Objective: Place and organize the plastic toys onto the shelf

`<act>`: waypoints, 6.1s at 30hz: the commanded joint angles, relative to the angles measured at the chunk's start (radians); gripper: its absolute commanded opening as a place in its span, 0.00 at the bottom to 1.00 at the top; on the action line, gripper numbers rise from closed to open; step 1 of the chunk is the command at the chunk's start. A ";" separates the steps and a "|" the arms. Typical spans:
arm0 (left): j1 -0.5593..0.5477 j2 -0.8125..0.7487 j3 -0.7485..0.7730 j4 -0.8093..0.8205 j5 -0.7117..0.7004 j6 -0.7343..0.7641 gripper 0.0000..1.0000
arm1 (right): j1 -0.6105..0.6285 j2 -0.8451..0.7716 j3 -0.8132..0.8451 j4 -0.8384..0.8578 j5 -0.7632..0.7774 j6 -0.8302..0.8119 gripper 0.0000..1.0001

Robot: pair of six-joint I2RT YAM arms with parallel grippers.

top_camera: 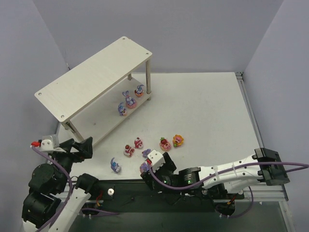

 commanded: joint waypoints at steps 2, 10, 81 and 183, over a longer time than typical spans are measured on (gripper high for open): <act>-0.005 0.144 0.127 -0.033 0.079 -0.076 0.97 | 0.020 0.079 0.052 0.049 0.159 0.032 0.84; -0.005 0.267 0.282 -0.133 0.219 -0.102 0.97 | 0.017 0.166 0.100 0.104 0.159 0.024 0.67; -0.006 0.260 0.322 0.083 0.065 0.074 0.97 | -0.503 0.809 1.023 0.253 -0.775 -0.976 0.00; -0.006 0.188 0.311 0.022 -0.024 0.088 0.97 | -0.414 1.024 1.043 0.431 -0.040 0.018 0.62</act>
